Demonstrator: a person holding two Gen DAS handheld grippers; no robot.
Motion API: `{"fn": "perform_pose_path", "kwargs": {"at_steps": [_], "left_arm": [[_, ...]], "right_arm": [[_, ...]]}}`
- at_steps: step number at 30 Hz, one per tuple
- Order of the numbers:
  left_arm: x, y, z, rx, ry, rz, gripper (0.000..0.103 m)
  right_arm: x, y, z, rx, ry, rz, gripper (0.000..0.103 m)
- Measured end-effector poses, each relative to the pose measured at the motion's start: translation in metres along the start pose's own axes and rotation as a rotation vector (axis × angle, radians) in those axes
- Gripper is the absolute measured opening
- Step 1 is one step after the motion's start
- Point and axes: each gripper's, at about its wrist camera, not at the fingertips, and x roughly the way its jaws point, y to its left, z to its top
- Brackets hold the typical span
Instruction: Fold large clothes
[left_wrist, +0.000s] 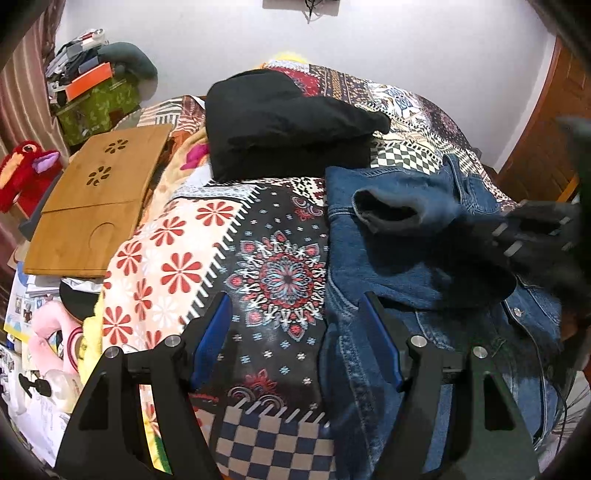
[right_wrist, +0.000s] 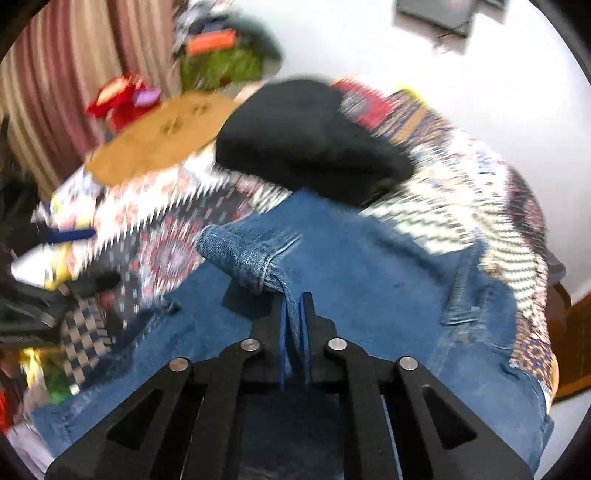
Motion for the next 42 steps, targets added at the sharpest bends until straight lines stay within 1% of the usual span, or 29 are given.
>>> {"fn": "perform_pose_path", "kwargs": {"at_steps": [1, 6, 7, 9, 11, 13, 15, 17, 18, 19, 20, 21, 22, 23, 24, 29, 34, 37, 39, 42], "left_arm": [[0.002, -0.003, 0.001, 0.003, 0.004, -0.004, 0.070], [0.008, -0.018, 0.008, 0.027, 0.003, -0.021, 0.070], [0.009, -0.021, 0.009, 0.032, 0.003, -0.024, 0.070], [0.015, -0.028, 0.012, 0.052, 0.011, -0.030, 0.070], [0.023, -0.032, 0.015, 0.048, 0.030, -0.018, 0.070], [0.028, -0.034, 0.015, 0.023, 0.050, -0.042, 0.070], [0.028, -0.034, 0.014, 0.007, 0.054, -0.059, 0.070], [0.025, -0.036, 0.011, 0.008, 0.053, -0.055, 0.070], [0.024, -0.036, 0.010, 0.010, 0.053, -0.053, 0.070], [0.021, -0.036, 0.009, 0.015, 0.054, -0.051, 0.070], [0.020, -0.036, 0.008, 0.018, 0.054, -0.048, 0.070], [0.017, -0.036, 0.007, 0.023, 0.053, -0.043, 0.070], [0.015, -0.036, 0.005, 0.028, 0.051, -0.039, 0.070], [0.013, -0.035, 0.004, 0.033, 0.049, -0.033, 0.070], [0.011, -0.035, 0.002, 0.038, 0.047, -0.027, 0.070], [0.007, -0.027, -0.003, 0.041, 0.043, -0.021, 0.070], [0.010, -0.016, -0.007, 0.025, 0.049, -0.019, 0.070], [0.013, -0.009, -0.008, 0.008, 0.056, -0.020, 0.070], [0.016, -0.005, -0.010, 0.000, 0.061, -0.018, 0.070], [0.020, -0.001, -0.012, -0.010, 0.072, -0.015, 0.070]], "right_arm": [[-0.007, -0.006, 0.003, 0.019, -0.018, -0.002, 0.004], [-0.073, -0.056, 0.000, 0.162, -0.166, -0.061, 0.004], [-0.076, -0.061, 0.002, 0.177, -0.181, -0.071, 0.004], [-0.095, -0.079, -0.005, 0.220, -0.211, -0.105, 0.004], [-0.094, -0.084, -0.010, 0.223, -0.193, -0.137, 0.004], [-0.093, -0.087, -0.017, 0.229, -0.187, -0.168, 0.005], [-0.082, -0.083, -0.023, 0.206, -0.127, -0.151, 0.005], [-0.069, -0.078, -0.024, 0.191, -0.066, -0.125, 0.009], [-0.061, -0.073, -0.025, 0.182, -0.042, -0.107, 0.017], [-0.058, -0.071, -0.027, 0.175, -0.030, -0.093, 0.028], [-0.048, -0.061, -0.026, 0.159, -0.007, -0.069, 0.034], [-0.042, -0.054, -0.027, 0.144, 0.010, -0.045, 0.047], [-0.039, -0.051, -0.027, 0.132, 0.015, -0.026, 0.049], [-0.031, -0.039, -0.025, 0.104, 0.016, 0.002, 0.049], [-0.025, -0.030, -0.023, 0.075, 0.028, 0.013, 0.050], [0.014, 0.012, -0.019, -0.064, 0.107, 0.036, 0.049], [0.051, 0.035, -0.020, -0.157, 0.186, 0.044, 0.049], [0.069, 0.042, -0.018, -0.171, 0.227, 0.017, 0.049], [0.083, 0.043, -0.015, -0.157, 0.255, 0.002, 0.049], [0.087, 0.039, -0.012, -0.140, 0.243, 0.006, 0.049]]}}
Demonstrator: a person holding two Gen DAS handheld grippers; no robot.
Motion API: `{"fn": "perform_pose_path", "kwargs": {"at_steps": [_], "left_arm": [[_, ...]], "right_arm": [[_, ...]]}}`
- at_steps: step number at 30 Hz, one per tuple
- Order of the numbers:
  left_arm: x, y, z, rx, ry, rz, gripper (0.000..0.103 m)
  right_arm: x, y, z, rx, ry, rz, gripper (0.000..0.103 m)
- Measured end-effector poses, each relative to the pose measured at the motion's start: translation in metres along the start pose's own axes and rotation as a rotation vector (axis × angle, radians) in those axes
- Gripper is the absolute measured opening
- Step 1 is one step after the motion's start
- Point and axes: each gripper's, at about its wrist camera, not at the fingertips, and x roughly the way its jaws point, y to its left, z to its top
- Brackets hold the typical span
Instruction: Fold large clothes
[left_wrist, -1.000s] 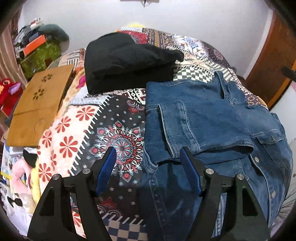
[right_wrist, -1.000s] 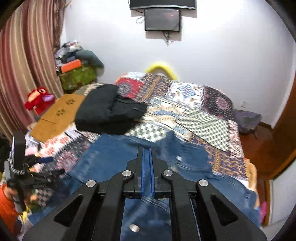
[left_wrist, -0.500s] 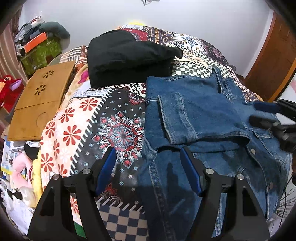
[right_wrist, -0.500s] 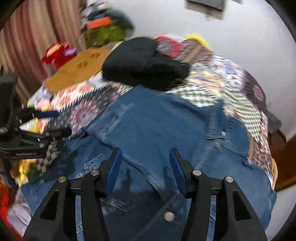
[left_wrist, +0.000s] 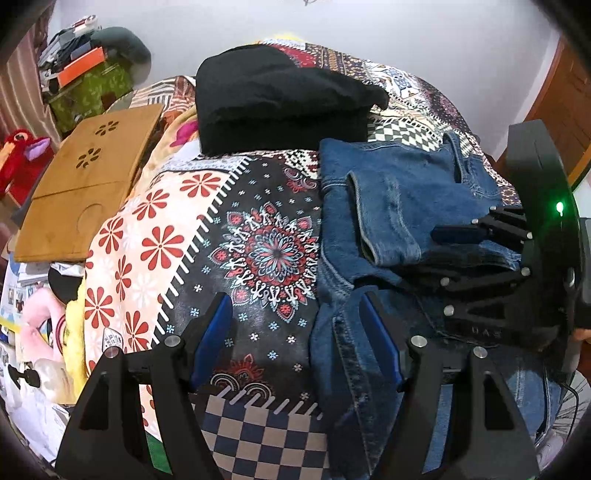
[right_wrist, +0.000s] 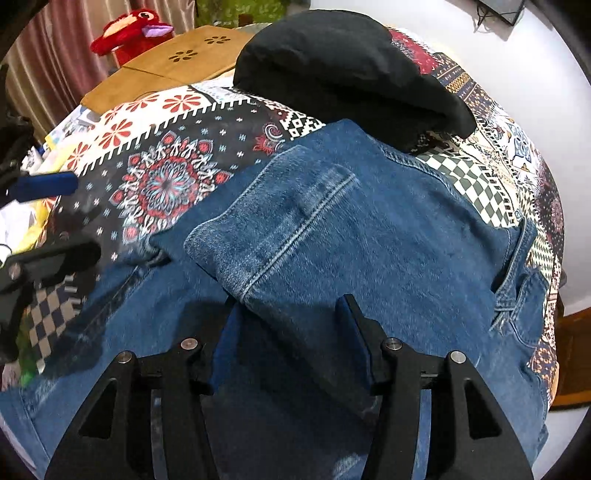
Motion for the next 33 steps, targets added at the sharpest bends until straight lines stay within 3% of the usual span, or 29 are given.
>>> {"fn": "perform_pose_path", "kwargs": {"at_steps": [2, 4, 6, 14, 22, 27, 33], "left_arm": [[0.003, 0.001, -0.001, -0.003, 0.009, 0.002, 0.070], [0.004, 0.000, -0.001, -0.003, 0.011, 0.005, 0.070], [0.002, -0.001, -0.001, -0.003, 0.008, 0.003, 0.070], [-0.011, -0.016, 0.002, 0.025, -0.019, 0.004, 0.070], [-0.031, -0.036, 0.007, 0.062, -0.067, 0.003, 0.070], [-0.032, -0.052, 0.009, 0.084, -0.070, -0.008, 0.070], [-0.032, -0.072, 0.008, 0.126, -0.065, -0.018, 0.070]], "right_arm": [[0.000, -0.001, 0.001, 0.001, -0.016, 0.001, 0.040], [-0.004, 0.000, 0.001, 0.000, -0.039, 0.008, 0.018], [-0.009, -0.001, 0.000, 0.006, -0.056, -0.022, 0.008], [-0.064, -0.036, -0.013, 0.171, -0.204, -0.017, 0.004], [-0.144, -0.109, -0.068, 0.384, -0.359, -0.087, 0.004], [-0.161, -0.142, -0.108, 0.535, -0.385, -0.105, 0.004], [-0.154, -0.163, -0.159, 0.690, -0.345, -0.105, 0.005]]}}
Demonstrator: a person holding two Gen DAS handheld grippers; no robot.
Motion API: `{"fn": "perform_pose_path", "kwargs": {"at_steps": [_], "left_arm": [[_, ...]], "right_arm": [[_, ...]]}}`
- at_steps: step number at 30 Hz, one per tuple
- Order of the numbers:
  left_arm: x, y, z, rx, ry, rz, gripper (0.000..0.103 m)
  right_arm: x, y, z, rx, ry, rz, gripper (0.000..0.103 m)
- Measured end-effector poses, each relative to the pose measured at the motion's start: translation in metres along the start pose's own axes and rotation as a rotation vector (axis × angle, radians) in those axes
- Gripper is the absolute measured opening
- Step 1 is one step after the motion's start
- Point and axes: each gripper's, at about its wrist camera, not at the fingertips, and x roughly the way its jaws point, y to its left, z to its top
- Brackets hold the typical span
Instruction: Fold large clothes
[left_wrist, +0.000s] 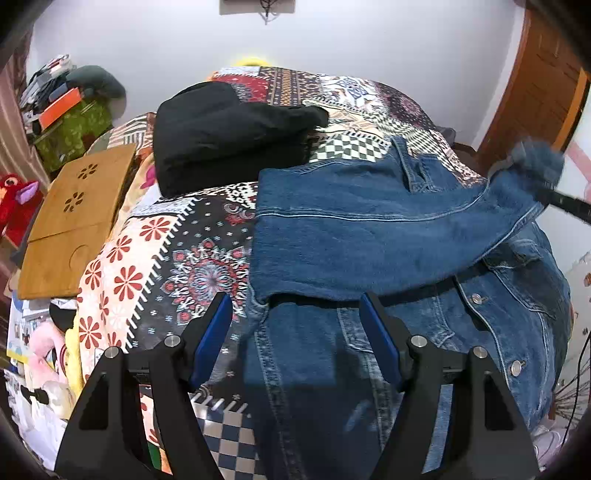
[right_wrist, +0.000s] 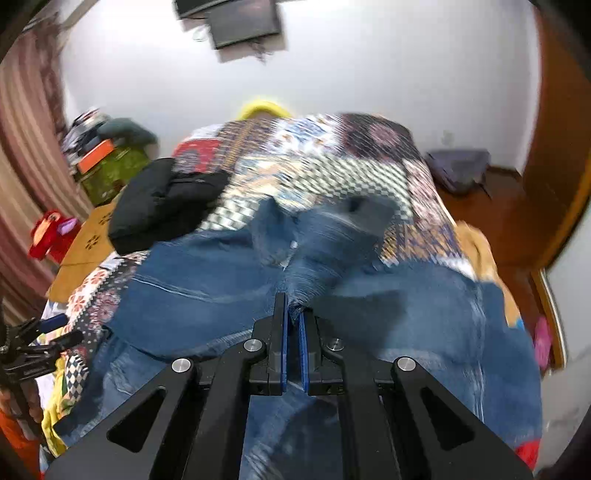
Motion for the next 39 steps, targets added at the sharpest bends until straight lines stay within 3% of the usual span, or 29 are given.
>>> {"fn": "perform_pose_path", "kwargs": {"at_steps": [8, 10, 11, 13, 18, 22, 27, 32, 39], "left_arm": [[0.000, -0.016, 0.000, 0.031, 0.011, -0.010, 0.070], [0.000, -0.020, -0.001, 0.041, 0.014, -0.012, 0.070], [-0.001, -0.022, -0.001, 0.044, 0.015, -0.012, 0.070], [-0.002, -0.026, -0.001, 0.053, 0.015, -0.016, 0.070], [-0.006, -0.038, 0.000, 0.079, 0.007, -0.021, 0.070], [-0.010, -0.047, 0.002, 0.090, -0.007, -0.030, 0.070], [-0.010, -0.053, 0.001, 0.094, -0.009, -0.045, 0.070], [-0.002, -0.052, -0.001, 0.098, 0.013, -0.040, 0.070], [0.008, -0.043, -0.002, 0.064, 0.035, -0.036, 0.070]], "right_arm": [[0.016, -0.038, -0.039, 0.145, 0.129, 0.055, 0.011], [0.014, -0.039, -0.044, 0.151, 0.153, 0.038, 0.028], [0.012, -0.040, -0.046, 0.154, 0.156, 0.021, 0.031], [0.006, -0.045, -0.047, 0.155, 0.144, -0.002, 0.039], [-0.023, -0.058, -0.041, 0.179, 0.075, -0.011, 0.043], [-0.033, -0.074, -0.033, 0.236, 0.040, 0.024, 0.061], [-0.011, -0.084, -0.041, 0.366, 0.119, 0.148, 0.061], [0.008, -0.078, -0.037, 0.435, 0.135, 0.200, 0.061], [0.034, -0.076, -0.013, 0.414, 0.103, 0.168, 0.060]]}}
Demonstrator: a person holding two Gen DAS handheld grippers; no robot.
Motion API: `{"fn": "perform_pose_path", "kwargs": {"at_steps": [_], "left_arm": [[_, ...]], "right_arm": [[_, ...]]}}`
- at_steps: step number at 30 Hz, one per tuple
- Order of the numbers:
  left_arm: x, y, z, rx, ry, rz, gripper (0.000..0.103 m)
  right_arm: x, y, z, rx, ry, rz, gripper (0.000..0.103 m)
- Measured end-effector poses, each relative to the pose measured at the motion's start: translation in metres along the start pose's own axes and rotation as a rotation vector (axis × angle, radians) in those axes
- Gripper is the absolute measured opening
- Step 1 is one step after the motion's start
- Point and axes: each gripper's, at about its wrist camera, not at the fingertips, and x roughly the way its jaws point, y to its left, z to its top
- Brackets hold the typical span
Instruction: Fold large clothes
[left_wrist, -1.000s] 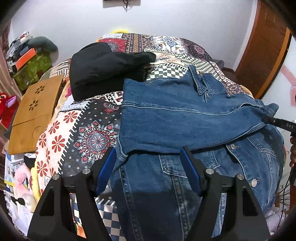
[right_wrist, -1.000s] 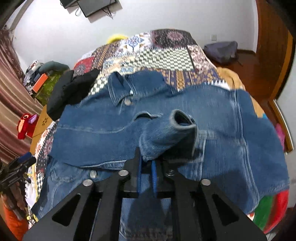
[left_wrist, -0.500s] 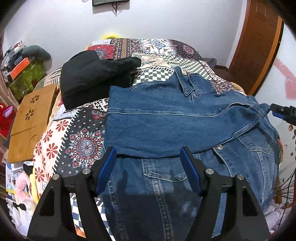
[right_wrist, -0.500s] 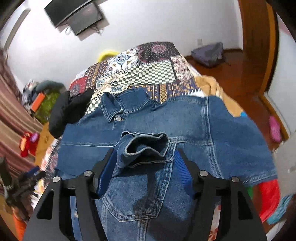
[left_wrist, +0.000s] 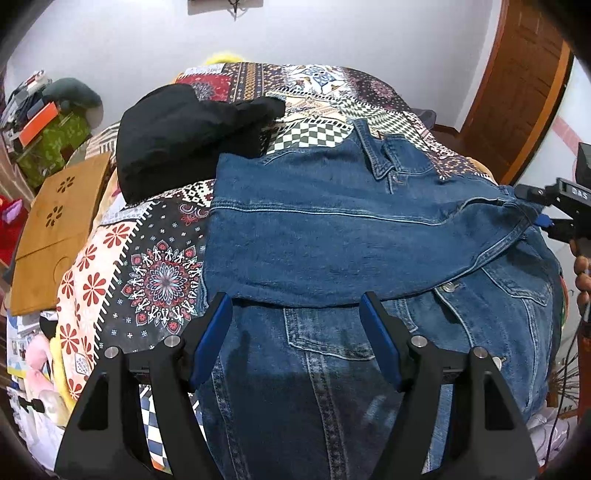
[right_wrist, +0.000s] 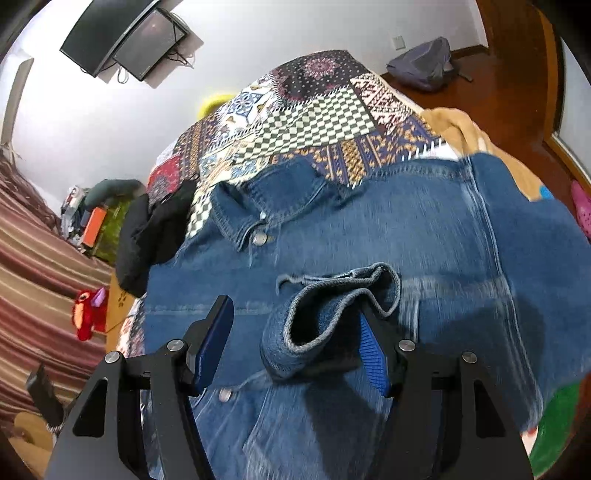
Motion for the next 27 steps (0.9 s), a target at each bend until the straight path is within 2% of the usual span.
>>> {"fn": "perform_pose_path", "kwargs": {"at_steps": [2, 4, 7, 12, 15, 18, 23, 26, 27], "left_arm": [[0.001, 0.002, 0.000, -0.005, 0.002, 0.002, 0.070], [0.002, 0.004, -0.001, -0.007, 0.002, 0.005, 0.070], [0.004, 0.005, 0.001, -0.006, 0.005, 0.012, 0.070], [0.010, 0.007, 0.003, -0.017, 0.010, 0.011, 0.070], [0.013, 0.006, 0.004, -0.027, 0.017, 0.003, 0.070], [0.014, 0.001, 0.006, -0.012, 0.019, -0.001, 0.070], [0.012, -0.012, 0.011, 0.018, 0.012, -0.004, 0.070], [0.009, -0.023, 0.018, 0.037, -0.001, -0.007, 0.070], [0.007, -0.027, 0.021, 0.046, -0.010, -0.009, 0.070]], "right_arm": [[0.002, -0.004, 0.007, 0.014, -0.014, -0.012, 0.049], [0.002, -0.006, 0.014, 0.014, -0.025, -0.014, 0.021], [-0.007, 0.001, 0.022, -0.023, -0.046, 0.016, 0.012], [-0.034, 0.026, 0.016, -0.176, -0.149, -0.041, 0.011], [-0.040, 0.014, 0.010, -0.172, -0.167, -0.117, 0.011], [-0.043, -0.007, 0.004, -0.142, -0.140, -0.170, 0.011], [-0.072, -0.036, -0.005, -0.099, -0.129, -0.236, 0.012], [-0.099, -0.051, -0.008, -0.044, -0.157, -0.235, 0.030], [-0.109, -0.057, -0.009, -0.022, -0.178, -0.240, 0.039]]}}
